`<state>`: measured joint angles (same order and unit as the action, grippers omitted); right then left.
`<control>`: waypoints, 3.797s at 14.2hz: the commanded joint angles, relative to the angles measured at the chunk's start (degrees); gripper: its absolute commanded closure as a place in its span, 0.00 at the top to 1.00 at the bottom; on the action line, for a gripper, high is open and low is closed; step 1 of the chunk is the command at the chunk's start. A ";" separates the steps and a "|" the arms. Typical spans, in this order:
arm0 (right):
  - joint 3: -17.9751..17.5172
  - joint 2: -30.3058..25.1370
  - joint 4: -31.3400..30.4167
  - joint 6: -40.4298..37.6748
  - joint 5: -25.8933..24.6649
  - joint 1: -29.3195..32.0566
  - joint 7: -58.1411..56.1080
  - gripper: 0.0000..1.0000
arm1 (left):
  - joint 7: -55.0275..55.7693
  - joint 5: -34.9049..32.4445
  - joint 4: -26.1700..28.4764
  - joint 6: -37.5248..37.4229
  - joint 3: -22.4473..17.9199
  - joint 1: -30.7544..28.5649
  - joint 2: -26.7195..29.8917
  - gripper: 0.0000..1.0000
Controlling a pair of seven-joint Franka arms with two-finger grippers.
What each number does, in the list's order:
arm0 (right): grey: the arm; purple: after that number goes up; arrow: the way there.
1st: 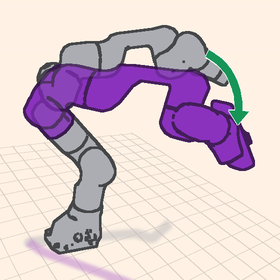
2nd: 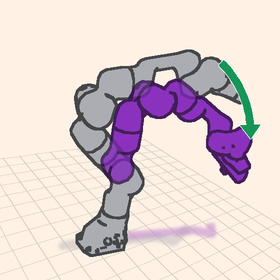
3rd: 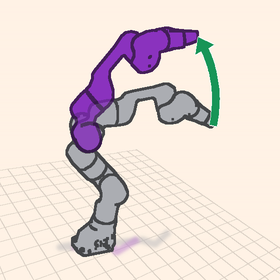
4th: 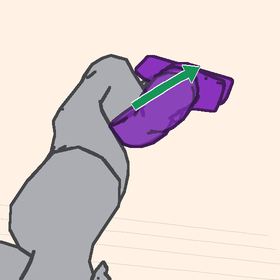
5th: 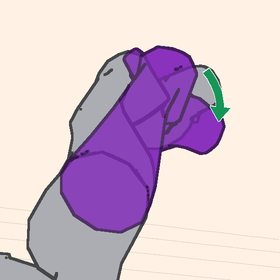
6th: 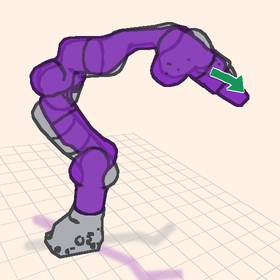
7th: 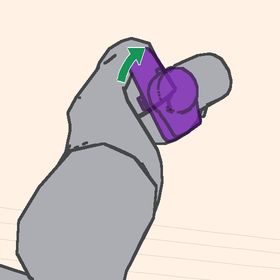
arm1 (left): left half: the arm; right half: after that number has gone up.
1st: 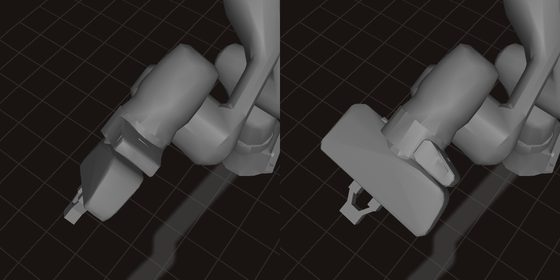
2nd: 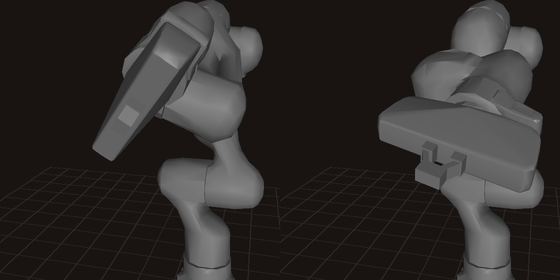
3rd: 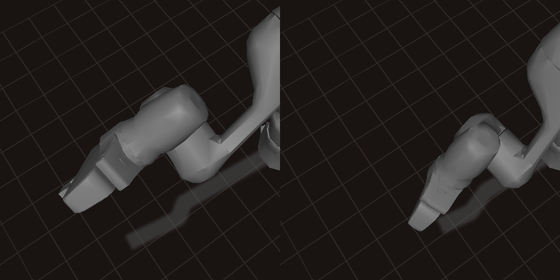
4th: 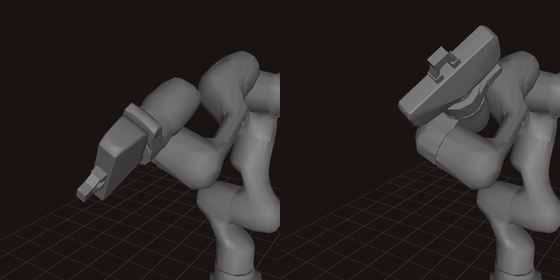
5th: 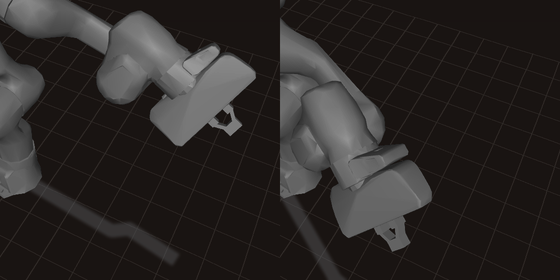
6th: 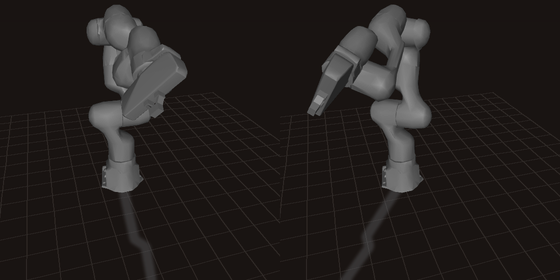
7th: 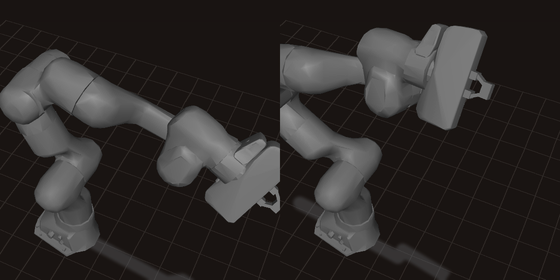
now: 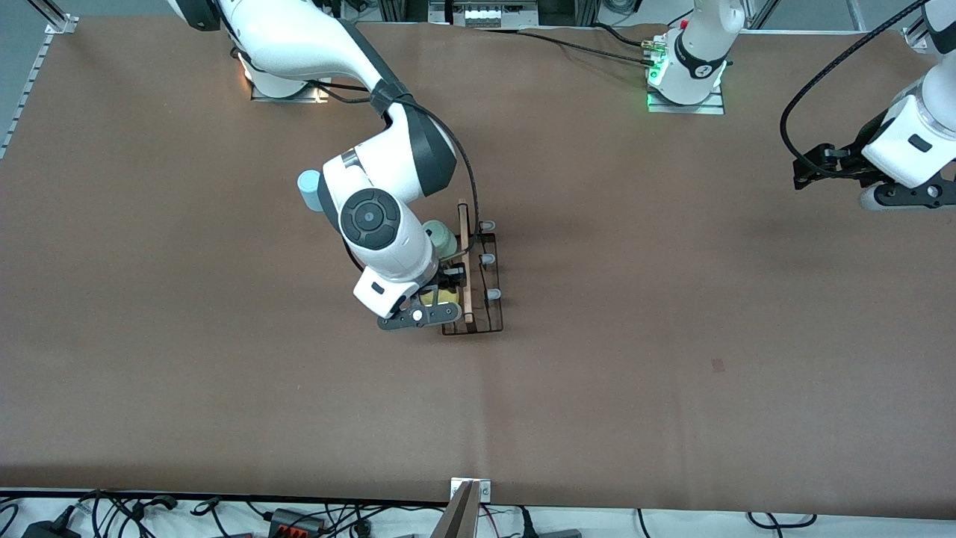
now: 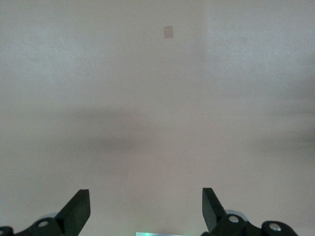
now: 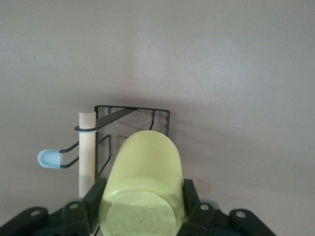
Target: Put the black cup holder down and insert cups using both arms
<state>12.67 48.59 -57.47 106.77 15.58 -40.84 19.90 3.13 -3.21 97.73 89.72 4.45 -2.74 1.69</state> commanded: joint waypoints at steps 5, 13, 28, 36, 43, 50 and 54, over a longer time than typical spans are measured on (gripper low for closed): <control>-0.46 2.47 0.08 3.35 0.68 -0.03 0.66 0.99 | -1.80 1.10 0.18 0.37 -0.67 0.02 -0.02 1.00; 8.48 -5.69 0.16 -9.10 0.15 1.63 -0.74 1.00 | -2.07 1.10 0.18 0.37 -0.93 0.02 -0.02 1.00; -0.05 -24.30 -12.10 -10.98 -8.52 24.18 -10.41 1.00 | -2.16 1.10 0.18 0.37 -1.02 -0.24 -0.11 1.00; -13.56 -36.02 -21.99 -12.11 -15.94 43.91 -21.13 1.00 | -2.16 1.10 0.18 0.37 -1.02 -0.24 -0.11 1.00; -7.75 -39.79 -26.00 -15.20 -15.58 40.13 -21.04 1.00 | -2.16 1.19 0.18 0.37 -1.02 -0.24 -0.11 1.00; -7.93 -50.97 -43.96 -6.84 -15.67 40.13 -20.60 1.00 | -2.16 1.10 0.18 0.37 -0.93 -0.24 -0.11 1.00; -8.37 -50.79 -42.64 -7.62 -15.85 40.04 -21.13 1.00 | -2.16 1.19 0.18 0.37 -0.93 -0.24 -0.11 1.00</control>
<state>4.30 -1.22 -99.64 98.94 0.66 -0.27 -0.41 2.64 -3.21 97.81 89.72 3.76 -2.86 1.53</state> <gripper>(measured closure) 0.000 0.000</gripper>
